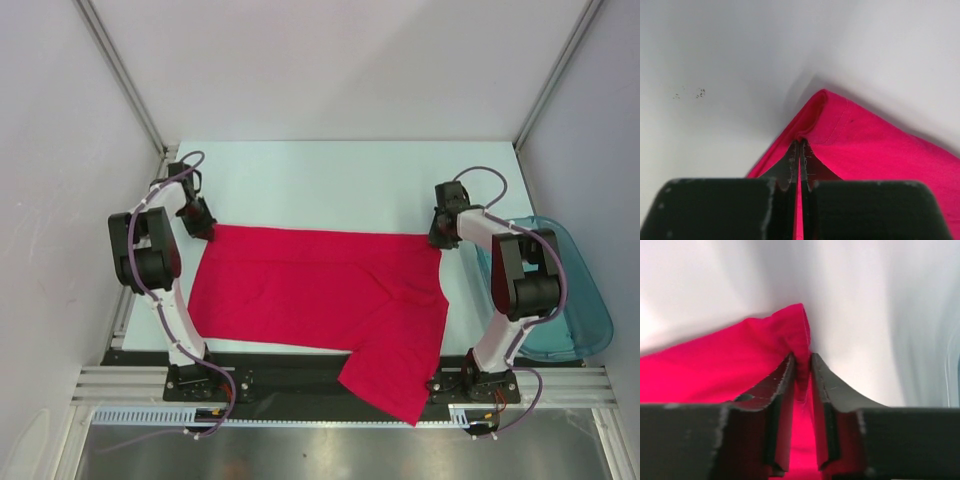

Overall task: Fold and stack the t-shirts
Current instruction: Fold the tshirt

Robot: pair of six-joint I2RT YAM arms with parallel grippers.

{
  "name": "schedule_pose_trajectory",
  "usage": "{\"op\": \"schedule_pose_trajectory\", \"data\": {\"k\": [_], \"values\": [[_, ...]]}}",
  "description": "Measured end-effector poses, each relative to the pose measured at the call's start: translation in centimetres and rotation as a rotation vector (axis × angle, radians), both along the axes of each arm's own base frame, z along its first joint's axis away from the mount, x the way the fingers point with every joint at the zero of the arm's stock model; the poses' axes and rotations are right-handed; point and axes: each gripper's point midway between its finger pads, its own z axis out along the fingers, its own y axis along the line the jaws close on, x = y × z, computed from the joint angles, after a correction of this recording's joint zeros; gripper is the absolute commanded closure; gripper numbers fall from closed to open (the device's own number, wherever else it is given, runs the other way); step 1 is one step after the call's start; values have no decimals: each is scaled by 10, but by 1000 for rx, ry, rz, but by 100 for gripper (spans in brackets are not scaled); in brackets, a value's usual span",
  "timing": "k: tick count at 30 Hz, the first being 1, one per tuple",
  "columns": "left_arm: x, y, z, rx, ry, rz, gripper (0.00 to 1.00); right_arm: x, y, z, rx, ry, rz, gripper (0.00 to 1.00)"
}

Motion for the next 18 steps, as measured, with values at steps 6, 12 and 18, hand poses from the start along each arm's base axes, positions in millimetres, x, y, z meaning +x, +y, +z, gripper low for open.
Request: {"op": "schedule_pose_trajectory", "data": {"k": [6,12,18], "values": [[7,8,1,-31,-24,68,100,53,8,2,-8,-48,12,83],[32,24,17,9,-103,115,55,135,21,14,-12,-134,34,44],[19,37,31,59,-130,188,43,146,6,37,-57,-158,36,27]]}}
